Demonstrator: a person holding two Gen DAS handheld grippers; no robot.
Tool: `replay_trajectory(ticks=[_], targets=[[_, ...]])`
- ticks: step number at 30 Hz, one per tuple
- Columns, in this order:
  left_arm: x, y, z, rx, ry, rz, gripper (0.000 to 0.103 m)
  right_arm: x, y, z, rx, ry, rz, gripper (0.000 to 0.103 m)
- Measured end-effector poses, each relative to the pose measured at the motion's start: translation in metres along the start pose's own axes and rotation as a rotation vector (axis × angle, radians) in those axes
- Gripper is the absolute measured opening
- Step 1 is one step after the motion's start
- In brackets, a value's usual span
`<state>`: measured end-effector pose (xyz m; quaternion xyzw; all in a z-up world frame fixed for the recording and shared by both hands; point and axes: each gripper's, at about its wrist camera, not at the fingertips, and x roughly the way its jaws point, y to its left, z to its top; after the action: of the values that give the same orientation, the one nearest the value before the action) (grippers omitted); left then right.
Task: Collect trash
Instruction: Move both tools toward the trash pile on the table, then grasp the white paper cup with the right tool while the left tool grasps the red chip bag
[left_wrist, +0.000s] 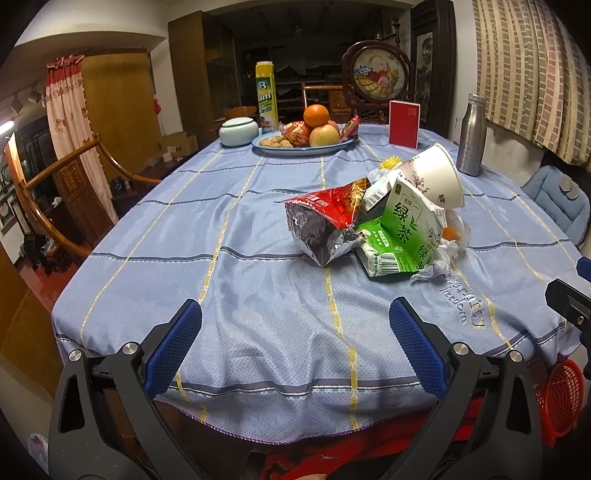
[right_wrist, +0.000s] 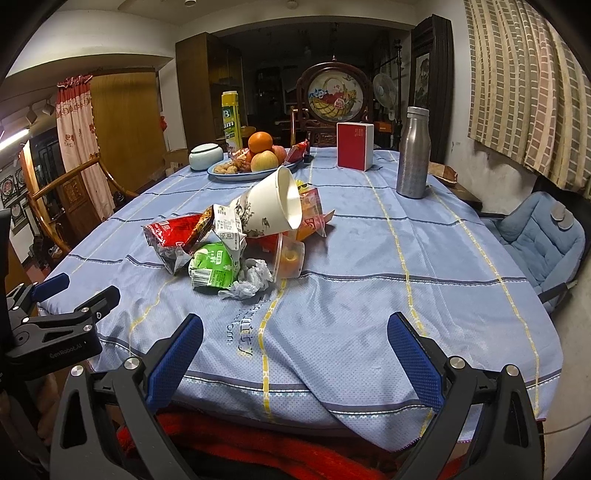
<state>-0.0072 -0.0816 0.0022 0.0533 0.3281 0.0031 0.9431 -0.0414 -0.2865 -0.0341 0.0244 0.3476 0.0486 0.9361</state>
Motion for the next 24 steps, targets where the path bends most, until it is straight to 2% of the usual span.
replay_trajectory(ticks=[3,9,13,16,18,22,24], targets=[[0.005,0.002,-0.002,-0.001,0.012,-0.001,0.097,0.004,-0.001,-0.001,-0.009,-0.023,-0.008,0.098],[0.022,0.008,-0.008,-0.007,0.048,-0.017,0.097,0.019,-0.005,-0.006,-0.019,-0.011,-0.008,0.098],[0.038,0.019,-0.01,-0.031,0.08,-0.034,0.097,0.035,-0.012,-0.008,0.012,0.011,0.048,0.098],[0.045,0.028,-0.011,-0.053,0.094,-0.042,0.097,0.047,-0.014,-0.008,0.065,-0.005,0.131,0.098],[0.051,0.035,-0.009,-0.071,0.106,-0.051,0.097,0.054,-0.015,-0.001,0.074,-0.004,0.154,0.098],[0.062,0.041,-0.005,-0.076,0.131,-0.064,0.097,0.066,-0.016,0.019,0.038,-0.011,0.14,0.098],[0.067,0.042,-0.001,-0.076,0.14,-0.068,0.097,0.071,-0.014,0.034,0.056,-0.023,0.177,0.098]])
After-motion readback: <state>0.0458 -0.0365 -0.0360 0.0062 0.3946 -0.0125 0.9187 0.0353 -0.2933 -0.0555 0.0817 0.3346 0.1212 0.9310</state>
